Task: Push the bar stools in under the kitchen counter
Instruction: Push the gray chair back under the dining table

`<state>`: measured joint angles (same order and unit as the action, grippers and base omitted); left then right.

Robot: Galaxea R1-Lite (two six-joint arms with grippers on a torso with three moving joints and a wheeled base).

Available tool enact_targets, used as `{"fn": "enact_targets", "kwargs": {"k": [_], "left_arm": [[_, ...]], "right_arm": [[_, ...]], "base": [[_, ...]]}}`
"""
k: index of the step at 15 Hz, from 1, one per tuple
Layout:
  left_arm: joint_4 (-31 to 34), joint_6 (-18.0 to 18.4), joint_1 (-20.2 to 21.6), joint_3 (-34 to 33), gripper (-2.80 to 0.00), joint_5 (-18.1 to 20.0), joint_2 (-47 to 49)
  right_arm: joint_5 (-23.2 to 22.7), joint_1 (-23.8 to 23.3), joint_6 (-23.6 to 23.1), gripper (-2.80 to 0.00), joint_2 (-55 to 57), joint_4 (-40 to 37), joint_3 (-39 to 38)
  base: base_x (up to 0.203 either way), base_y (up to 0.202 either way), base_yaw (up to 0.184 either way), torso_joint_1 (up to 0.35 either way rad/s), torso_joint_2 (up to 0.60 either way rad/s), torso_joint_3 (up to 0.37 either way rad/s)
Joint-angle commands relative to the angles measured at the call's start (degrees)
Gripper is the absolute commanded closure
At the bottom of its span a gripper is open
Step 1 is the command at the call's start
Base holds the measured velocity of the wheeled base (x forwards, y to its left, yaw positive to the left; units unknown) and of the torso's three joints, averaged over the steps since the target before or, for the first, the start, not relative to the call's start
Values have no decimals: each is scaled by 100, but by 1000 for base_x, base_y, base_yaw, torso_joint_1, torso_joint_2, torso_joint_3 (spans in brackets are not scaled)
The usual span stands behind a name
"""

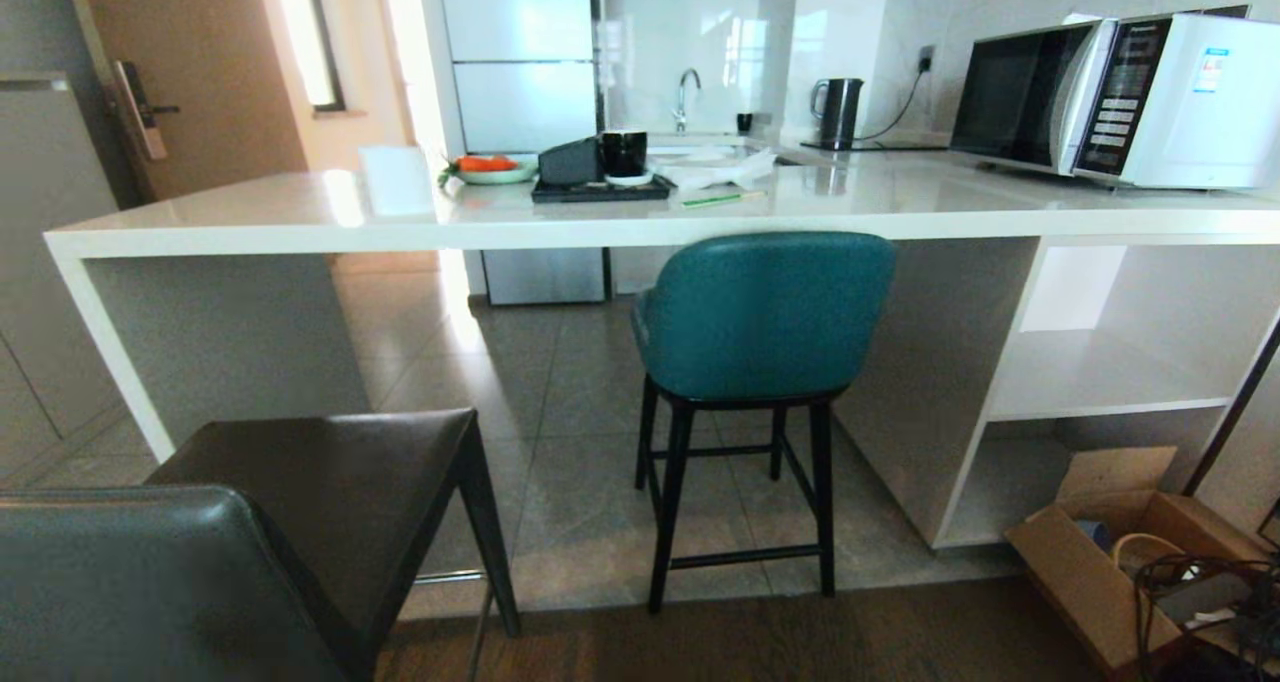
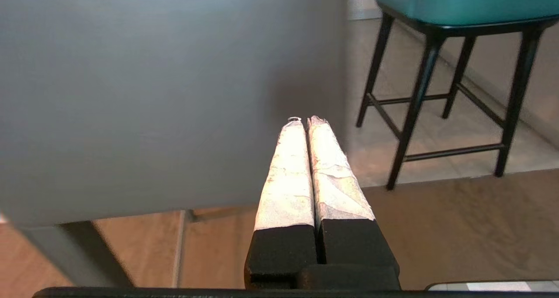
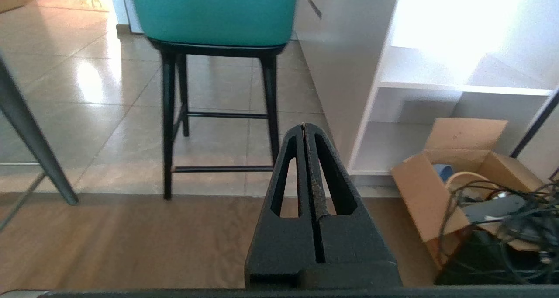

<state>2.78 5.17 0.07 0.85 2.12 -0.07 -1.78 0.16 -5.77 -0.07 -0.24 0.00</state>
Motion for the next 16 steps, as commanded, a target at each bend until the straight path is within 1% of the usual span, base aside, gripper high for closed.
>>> {"fn": "enact_targets", "kwargs": {"k": [1,16], "left_arm": [[3,1,1,-6,0,-1,-1],[3,1,1,-6,0,-1,-1]], "right_arm": [[2,2,-3,0,7,-2,-53],[-7,2,-12,0,7,-2,-53]], "base": [[0,195,1,2,0,6],[0,195,-2,2,3,3]]}}
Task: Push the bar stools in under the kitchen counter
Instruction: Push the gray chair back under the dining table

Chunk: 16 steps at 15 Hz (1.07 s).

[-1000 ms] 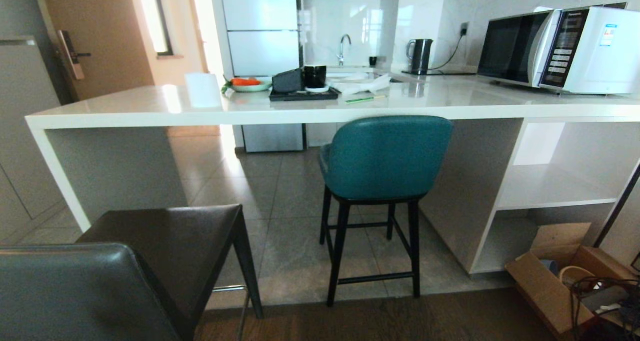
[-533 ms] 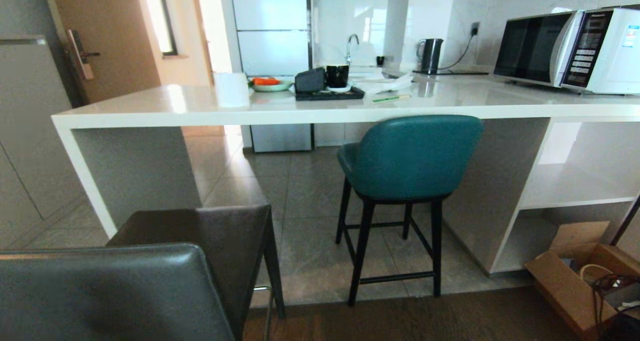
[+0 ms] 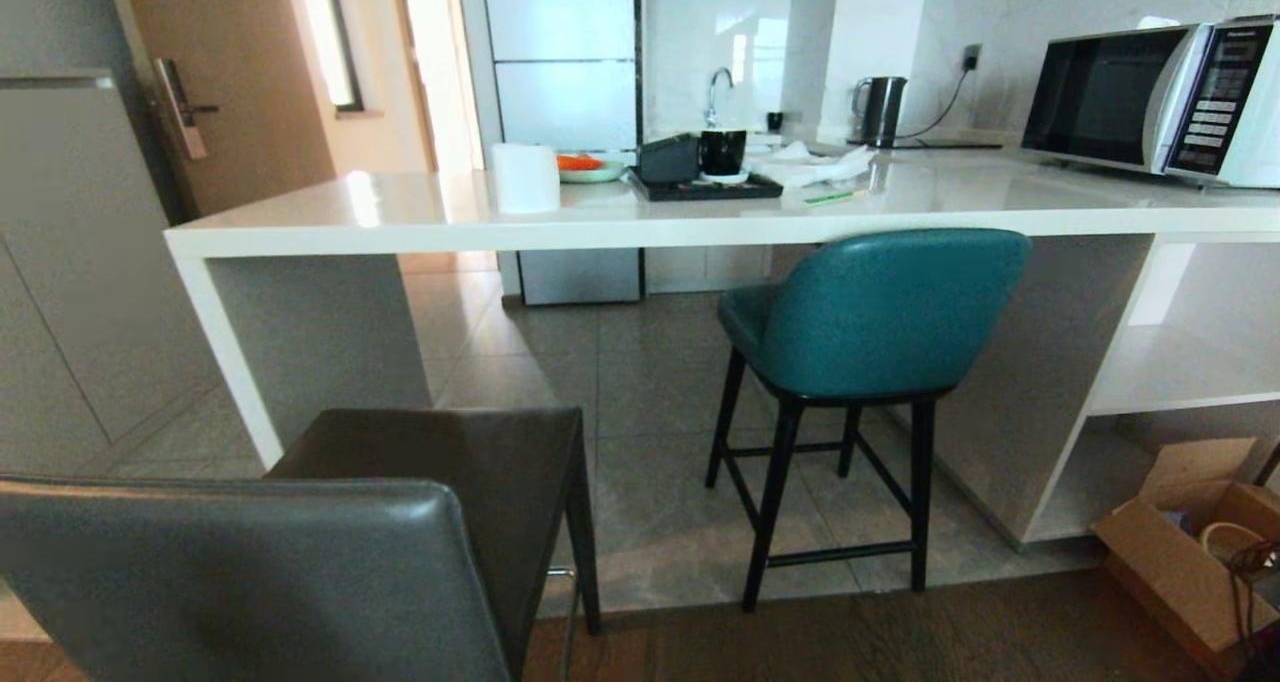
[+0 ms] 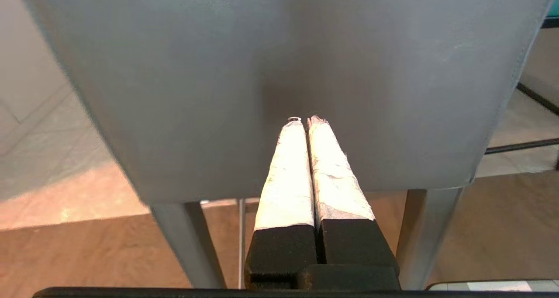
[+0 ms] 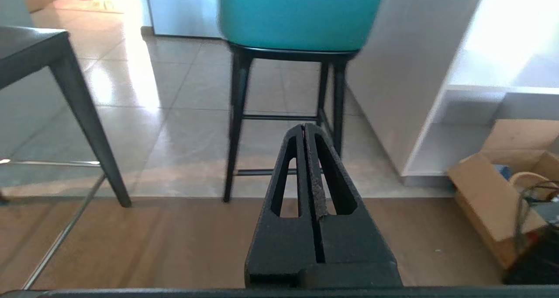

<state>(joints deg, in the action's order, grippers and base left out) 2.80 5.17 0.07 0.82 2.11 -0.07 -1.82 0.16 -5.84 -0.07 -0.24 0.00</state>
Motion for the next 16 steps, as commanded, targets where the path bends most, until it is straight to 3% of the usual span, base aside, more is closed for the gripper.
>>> {"fn": "enact_targets", "kwargs": {"k": [1,7,16], "left_arm": [[1,2,1,3,0,0,-1],[1,2,1,6,0,9,-1],[1,2,1,-3,0,9,-1]], "right_arm": [[-3,2,-12,0,7,-2,-53],[-3,2,-5,0,7,-2,-53],[6,2,4,0,7,-2,-53]], "base": [[0,195,0,2,2,-1],[0,61,0,0,1,1],[-189,1,-1,3,2,2]]}}
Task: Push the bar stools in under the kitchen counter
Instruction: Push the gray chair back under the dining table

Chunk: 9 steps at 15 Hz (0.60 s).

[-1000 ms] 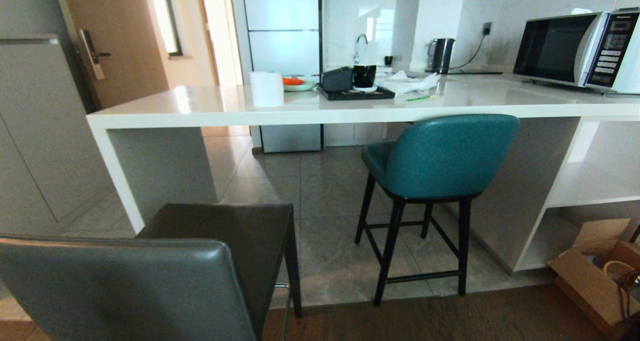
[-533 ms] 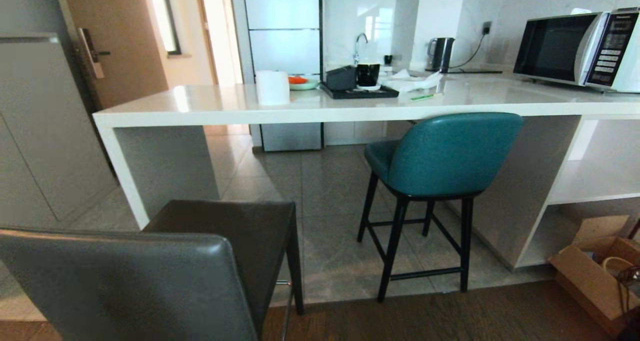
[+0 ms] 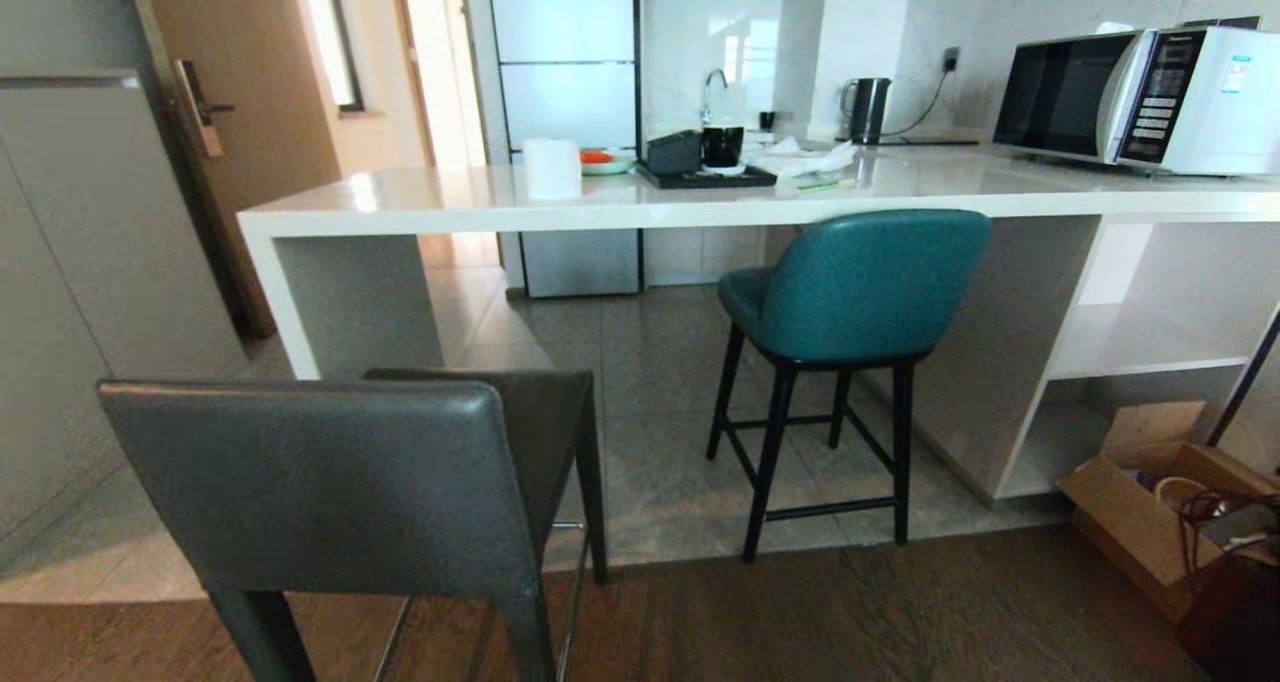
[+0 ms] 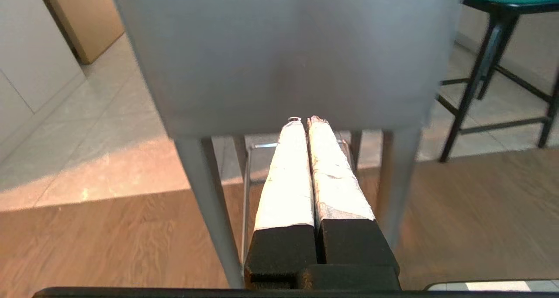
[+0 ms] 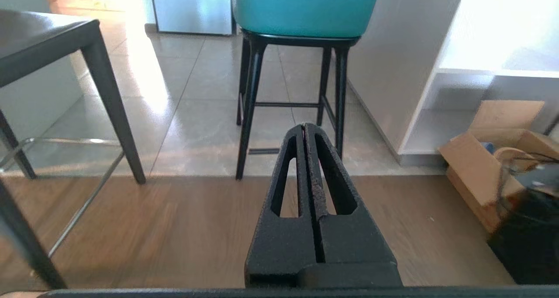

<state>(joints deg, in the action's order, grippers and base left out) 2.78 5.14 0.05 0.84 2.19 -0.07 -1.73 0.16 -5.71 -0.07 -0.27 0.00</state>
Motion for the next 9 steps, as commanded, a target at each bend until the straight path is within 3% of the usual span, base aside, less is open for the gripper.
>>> {"fn": "enact_targets", "kwargs": {"k": [1,7,9], "left_arm": [[3,4,4,-5,0,0,-1],[3,4,4,-5,0,0,-1],[3,4,4,-5,0,0,-1]], "right_arm": [[-3,2,8,0,7,0,-53],[-3,2,26,0,7,0,-53],[6,2,34,0,7,0,-53]], "base": [[-179,0,-5,2,2,-2],[-16,0,-1,-1,-1,1],[4,103,-8,-2,3,6]]}}
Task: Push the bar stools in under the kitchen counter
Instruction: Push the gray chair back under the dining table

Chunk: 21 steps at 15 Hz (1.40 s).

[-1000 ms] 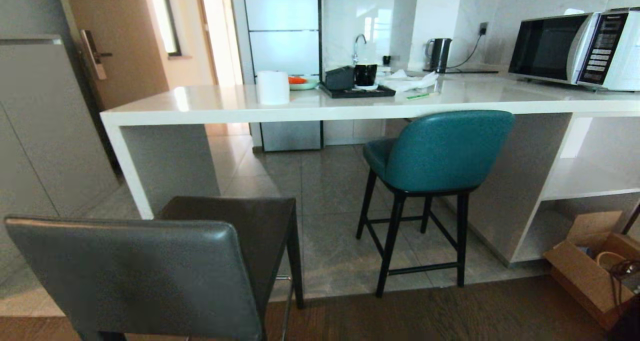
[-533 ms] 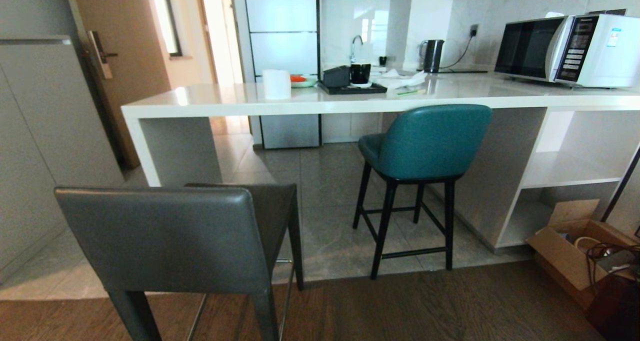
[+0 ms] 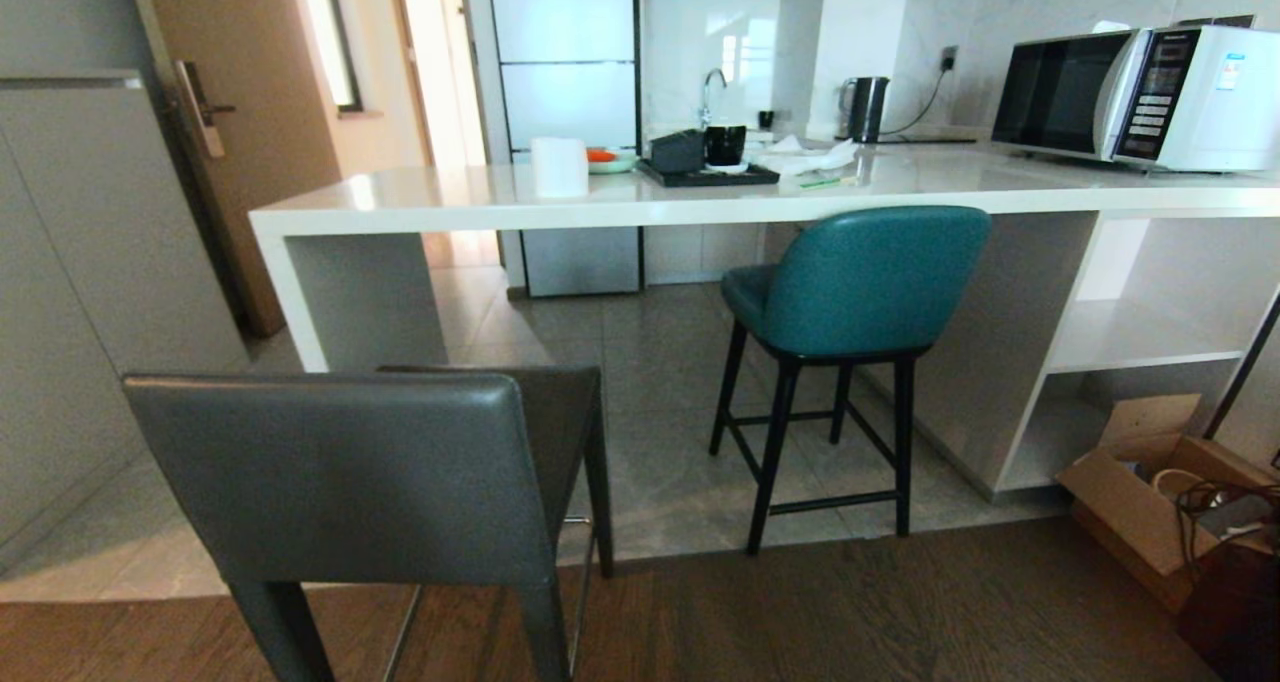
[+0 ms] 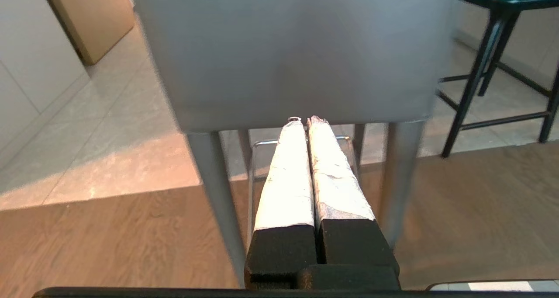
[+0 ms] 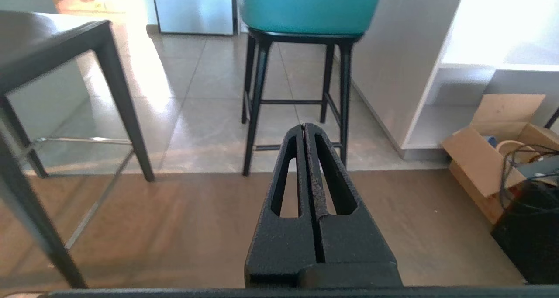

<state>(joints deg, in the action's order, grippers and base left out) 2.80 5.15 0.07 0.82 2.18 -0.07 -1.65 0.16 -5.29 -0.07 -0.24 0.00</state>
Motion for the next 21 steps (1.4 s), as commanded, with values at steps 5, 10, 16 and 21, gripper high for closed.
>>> {"fn": "enact_targets", "kwargs": {"k": [5,10,16,21], "left_arm": [[1,3,1,6,0,2,-1],[1,3,1,-3,0,-7,-1],[1,3,1,-3,0,-7,-1],[40,25,-7,6,0,11,-1]], "right_arm": [[6,2,28,0,7,-2,-53],[6,2,28,0,7,-2,-53],[6,2,28,0,7,-2,-53],[-26,2,12,0,7,41,-39]], "base": [[0,194,-1,3,2,3],[0,196,-1,2,4,2],[0,196,-2,2,4,3],[0,150,0,3,1,2]]}}
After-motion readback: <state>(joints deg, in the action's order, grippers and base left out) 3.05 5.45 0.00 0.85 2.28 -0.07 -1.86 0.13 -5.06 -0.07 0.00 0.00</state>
